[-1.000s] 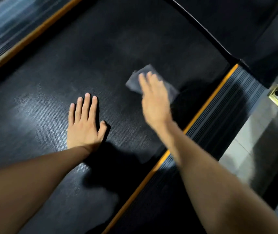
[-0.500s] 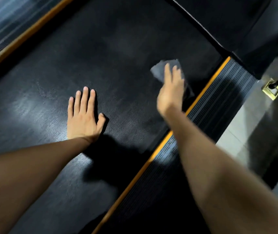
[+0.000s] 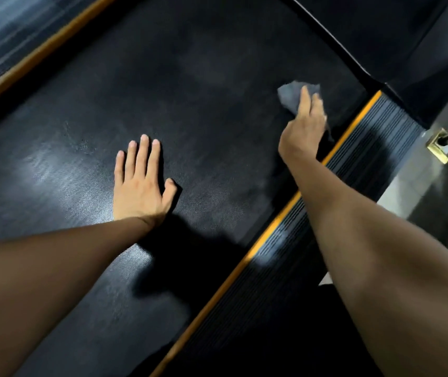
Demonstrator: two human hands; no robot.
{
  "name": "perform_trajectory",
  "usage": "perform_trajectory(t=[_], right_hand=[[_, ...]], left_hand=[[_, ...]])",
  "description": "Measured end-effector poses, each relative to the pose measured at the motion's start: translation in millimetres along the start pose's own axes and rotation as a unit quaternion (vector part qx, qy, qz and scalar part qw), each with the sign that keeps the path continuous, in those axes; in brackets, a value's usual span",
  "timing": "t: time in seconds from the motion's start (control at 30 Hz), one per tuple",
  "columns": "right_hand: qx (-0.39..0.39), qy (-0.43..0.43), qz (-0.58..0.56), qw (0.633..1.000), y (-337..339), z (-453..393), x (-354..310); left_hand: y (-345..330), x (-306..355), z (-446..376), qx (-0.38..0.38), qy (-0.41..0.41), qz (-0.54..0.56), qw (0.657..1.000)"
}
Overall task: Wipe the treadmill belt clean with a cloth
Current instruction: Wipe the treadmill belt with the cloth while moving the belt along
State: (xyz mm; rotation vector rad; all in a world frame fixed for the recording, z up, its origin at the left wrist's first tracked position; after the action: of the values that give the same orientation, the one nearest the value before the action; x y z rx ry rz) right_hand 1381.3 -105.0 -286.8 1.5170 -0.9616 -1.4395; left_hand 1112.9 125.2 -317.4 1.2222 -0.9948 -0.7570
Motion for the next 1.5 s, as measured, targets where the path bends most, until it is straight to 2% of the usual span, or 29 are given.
perform_trajectory(t=[0.07,0.13,0.2,0.27,0.37,0.53,0.6,0.67,0.73,0.8,0.9,0.97,1.03,1.1,1.2,1.37,1.43,1.5], right_hand=[[0.029,-0.017,-0.036,0.999,-2.0,28.7,-8.4],[0.065,0.009,-0.044,0.997,-8.7,92.3,-27.1],[0.030,0.058,-0.031,0.997,-20.5,157.9,-44.9],[-0.012,0.099,-0.028,0.995,-24.9,185.9,-49.1],[-0.005,0.127,-0.015,0.992,-24.5,133.1,-32.2],[-0.035,0.077,0.025,0.996,-5.2,14.2,4.7],[-0.004,0.052,-0.012,0.999,-6.8,32.8,-2.1],[0.023,0.067,-0.036,0.997,-17.2,102.5,-27.2],[-0.027,0.142,-0.027,0.989,-30.2,183.6,-55.1],[-0.062,0.203,-0.039,0.976,-34.4,222.2,-68.8],[-0.053,0.240,0.006,0.969,-37.2,178.4,-62.4],[-0.038,0.182,0.044,0.982,-30.6,117.3,-47.6],[-0.058,0.107,0.047,0.992,-17.9,65.5,-29.6],[-0.074,0.104,0.027,0.991,-10.1,45.4,-21.8],[-0.055,0.154,0.025,0.986,-8.9,57.7,-24.5],[-0.049,0.128,-0.006,0.991,-9.5,79.3,-33.0],[-0.043,0.175,-0.020,0.983,-10.5,110.6,-42.7],[-0.055,0.230,-0.034,0.971,-14.6,136.8,-45.8]], left_hand=[[-0.5,-0.3,1.1,0.002,-0.002,-0.001,1.000],[-0.3,0.4,1.7,0.006,-0.002,0.002,1.000],[0.2,0.0,0.5,0.012,-0.001,0.005,1.000],[0.6,-0.1,0.3,0.015,-0.001,0.008,1.000],[0.2,0.8,-0.6,0.011,0.000,0.014,1.000],[-0.4,1.1,-0.4,0.015,-0.005,0.004,1.000],[-0.5,0.7,-1.3,0.012,-0.004,0.001,1.000],[-0.3,-0.8,0.2,0.011,0.000,0.001,1.000],[-0.1,0.1,-0.4,0.007,-0.004,-0.009,1.000],[0.2,-0.5,-1.5,0.003,-0.010,-0.010,1.000],[1.9,1.0,-1.0,0.002,-0.008,-0.011,1.000],[3.2,1.7,-0.6,0.000,-0.007,-0.003,1.000],[3.5,1.9,0.9,0.000,-0.010,-0.008,1.000],[3.8,2.7,-0.4,-0.010,-0.007,-0.008,1.000],[5.3,2.8,-1.0,-0.016,0.001,-0.008,1.000],[7.0,3.0,-0.9,-0.010,-0.004,-0.005,1.000],[15.3,3.4,4.0,0.001,-0.011,0.009,1.000],[23.8,-3.4,21.0,0.026,0.020,0.045,0.998]])
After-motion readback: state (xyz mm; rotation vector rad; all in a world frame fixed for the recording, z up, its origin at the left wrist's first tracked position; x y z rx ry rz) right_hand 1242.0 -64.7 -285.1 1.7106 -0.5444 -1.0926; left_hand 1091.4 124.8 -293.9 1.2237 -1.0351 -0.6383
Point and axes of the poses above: each hand's wrist, its own z-axis away from the middle knuckle, its own y-axis out of the back of the hand, x = y × z, the point moved 6 cm from there along -z, towards the middle knuckle, and after that the axes turned 6 degrees about -y, right-handed, at the moved point
